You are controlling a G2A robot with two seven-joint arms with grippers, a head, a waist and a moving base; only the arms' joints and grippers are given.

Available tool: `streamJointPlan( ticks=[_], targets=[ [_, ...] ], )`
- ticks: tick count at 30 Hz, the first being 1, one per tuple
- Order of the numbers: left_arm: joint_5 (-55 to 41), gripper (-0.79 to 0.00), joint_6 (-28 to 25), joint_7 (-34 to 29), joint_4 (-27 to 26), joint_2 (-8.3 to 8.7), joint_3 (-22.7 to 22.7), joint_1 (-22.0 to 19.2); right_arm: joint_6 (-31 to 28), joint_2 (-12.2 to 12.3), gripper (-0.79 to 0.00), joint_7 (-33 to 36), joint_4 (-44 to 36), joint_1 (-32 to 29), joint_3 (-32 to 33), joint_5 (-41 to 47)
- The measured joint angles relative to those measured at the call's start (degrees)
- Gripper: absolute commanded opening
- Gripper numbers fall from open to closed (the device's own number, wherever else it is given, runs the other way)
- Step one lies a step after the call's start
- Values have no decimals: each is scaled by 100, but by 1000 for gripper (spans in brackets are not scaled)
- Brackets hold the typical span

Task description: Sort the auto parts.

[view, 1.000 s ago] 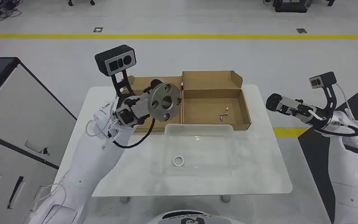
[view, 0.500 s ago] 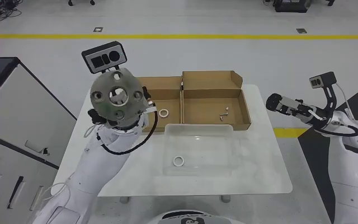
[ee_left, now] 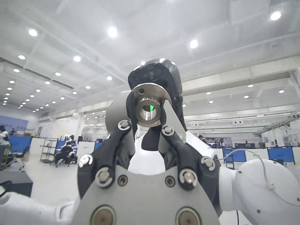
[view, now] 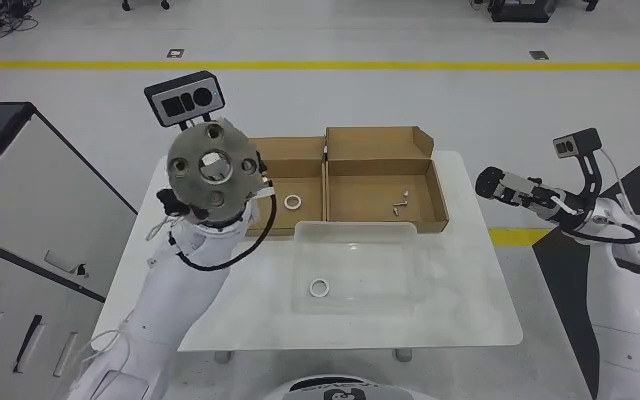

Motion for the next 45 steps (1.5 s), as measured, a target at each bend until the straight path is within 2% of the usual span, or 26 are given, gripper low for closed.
streamJointPlan(
  ticks=[6,19,21,26,31,36,39,45],
  targets=[
    [648,-785,-9,11,130,-13,-128,68,0,0,0,0,0,0,0,0],
    [725,-785,4,25,127,-20,-145,77,0,0,0,0,0,0,0,0],
    [977,-785,122,119,115,-11,-237,93,0,0,0,0,0,0,0,0],
    [2102,-785,477,633,219,5,-480,235,0,0,0,0,0,0,0,0],
    [3386,-785,963,790,211,60,-779,307,0,0,0,0,0,0,0,0],
    [5066,-785,1576,854,240,143,-1108,418,0,0,0,0,0,0,0,0],
    [6031,-785,1820,943,239,175,-1176,470,0,0,0,0,0,0,0,0],
    [7176,-785,2073,991,428,218,-1135,417,0,0,0,0,0,0,0,0]
  ],
)
